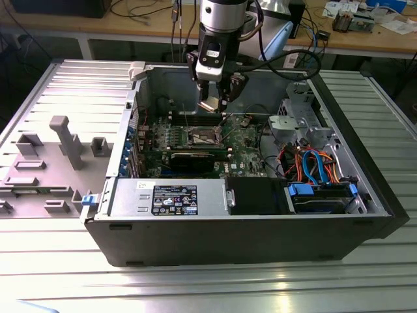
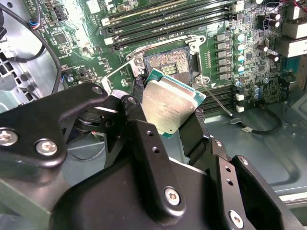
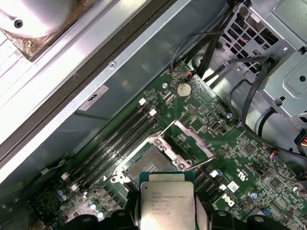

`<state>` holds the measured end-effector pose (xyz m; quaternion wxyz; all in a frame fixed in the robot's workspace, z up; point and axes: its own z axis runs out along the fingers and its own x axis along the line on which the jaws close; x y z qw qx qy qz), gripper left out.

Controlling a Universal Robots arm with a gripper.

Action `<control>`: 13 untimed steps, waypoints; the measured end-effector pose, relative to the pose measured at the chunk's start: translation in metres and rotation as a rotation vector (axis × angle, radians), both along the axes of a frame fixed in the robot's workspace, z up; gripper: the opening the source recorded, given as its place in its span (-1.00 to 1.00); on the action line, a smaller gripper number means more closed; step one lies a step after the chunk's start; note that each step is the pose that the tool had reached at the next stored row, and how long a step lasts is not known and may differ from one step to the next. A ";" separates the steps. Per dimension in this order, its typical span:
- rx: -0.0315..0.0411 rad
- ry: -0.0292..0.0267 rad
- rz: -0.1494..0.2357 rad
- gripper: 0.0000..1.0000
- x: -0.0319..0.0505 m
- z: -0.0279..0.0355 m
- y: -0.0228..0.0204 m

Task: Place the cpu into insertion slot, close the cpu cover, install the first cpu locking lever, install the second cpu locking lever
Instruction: 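Place the cpu into insertion slot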

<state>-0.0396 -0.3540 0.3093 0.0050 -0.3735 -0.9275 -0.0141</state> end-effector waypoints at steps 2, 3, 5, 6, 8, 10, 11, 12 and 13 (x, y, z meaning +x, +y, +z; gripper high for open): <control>-0.0001 0.0000 -0.003 0.09 0.0000 0.0000 0.0000; 0.0000 0.0000 -0.004 0.09 0.0000 0.0000 0.0000; 0.0000 0.0000 -0.007 0.09 0.0000 0.0000 0.0000; 0.0000 -0.0001 -0.009 0.09 0.0000 0.0000 0.0000; 0.0000 0.0000 -0.011 0.09 0.0000 0.0000 0.0000; -0.0001 0.0000 -0.016 0.09 0.0000 0.0000 0.0000; -0.0001 0.0001 -0.018 0.09 0.0000 0.0000 0.0000; 0.0000 0.0000 -0.020 0.09 0.0000 0.0000 0.0000; 0.0000 0.0000 -0.022 0.09 0.0000 0.0000 0.0000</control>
